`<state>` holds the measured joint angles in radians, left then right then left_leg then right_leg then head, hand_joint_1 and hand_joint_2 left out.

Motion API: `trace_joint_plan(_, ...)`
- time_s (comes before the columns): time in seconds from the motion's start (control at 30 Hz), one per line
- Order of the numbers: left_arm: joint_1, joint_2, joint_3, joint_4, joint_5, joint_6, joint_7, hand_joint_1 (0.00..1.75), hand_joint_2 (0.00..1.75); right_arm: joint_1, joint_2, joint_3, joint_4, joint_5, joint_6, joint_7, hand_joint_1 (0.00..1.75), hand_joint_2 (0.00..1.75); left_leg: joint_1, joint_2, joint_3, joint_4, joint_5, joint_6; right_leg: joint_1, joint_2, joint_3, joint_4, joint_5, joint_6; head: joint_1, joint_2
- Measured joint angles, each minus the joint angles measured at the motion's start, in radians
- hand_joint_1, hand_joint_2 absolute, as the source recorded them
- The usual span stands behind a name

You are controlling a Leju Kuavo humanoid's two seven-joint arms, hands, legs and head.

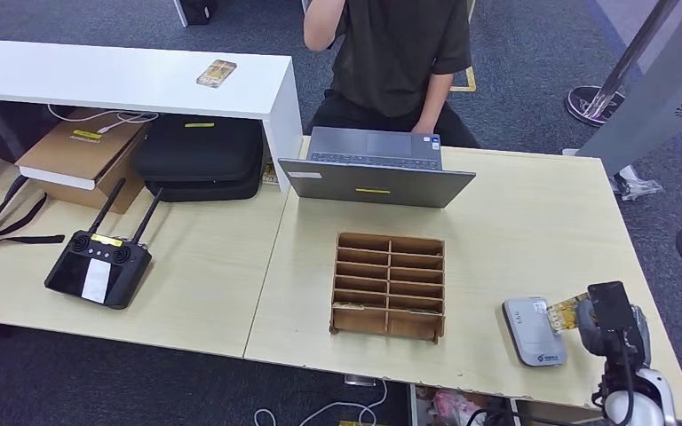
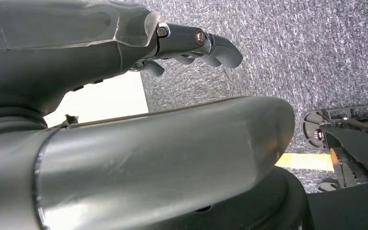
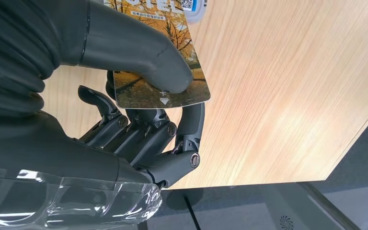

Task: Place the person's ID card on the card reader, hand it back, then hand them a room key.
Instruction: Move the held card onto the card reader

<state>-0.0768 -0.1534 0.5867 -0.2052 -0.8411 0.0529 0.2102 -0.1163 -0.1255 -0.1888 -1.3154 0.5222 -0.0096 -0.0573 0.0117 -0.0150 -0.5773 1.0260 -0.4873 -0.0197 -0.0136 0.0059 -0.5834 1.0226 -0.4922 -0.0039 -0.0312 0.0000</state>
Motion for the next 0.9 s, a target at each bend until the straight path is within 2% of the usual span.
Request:
trace_joint_plan(0.43, 0.000, 0.003, 0.000, 0.000, 0.001, -0.004, 0.000, 0.00, 0.00, 0.000, 0.000, 0.015, 0.027, -0.029, 0.000, 0.002, 1.75, 1.75, 0.000, 0.000, 0.000, 0.000, 0.000, 0.000, 0.000, 0.000, 0.000, 0.000, 0.000, 0.000, 0.000, 0.000)
trace_joint_plan(0.9, -0.001, 0.004, 0.000, 0.000, -0.004, -0.008, 0.000, 0.00, 0.00, -0.017, 0.000, 0.023, 0.125, -0.084, -0.019, -0.022, 1.75, 1.75, 0.000, 0.000, 0.000, 0.000, 0.000, 0.000, 0.000, 0.000, 0.000, 0.000, 0.000, 0.000, 0.000, 0.000)
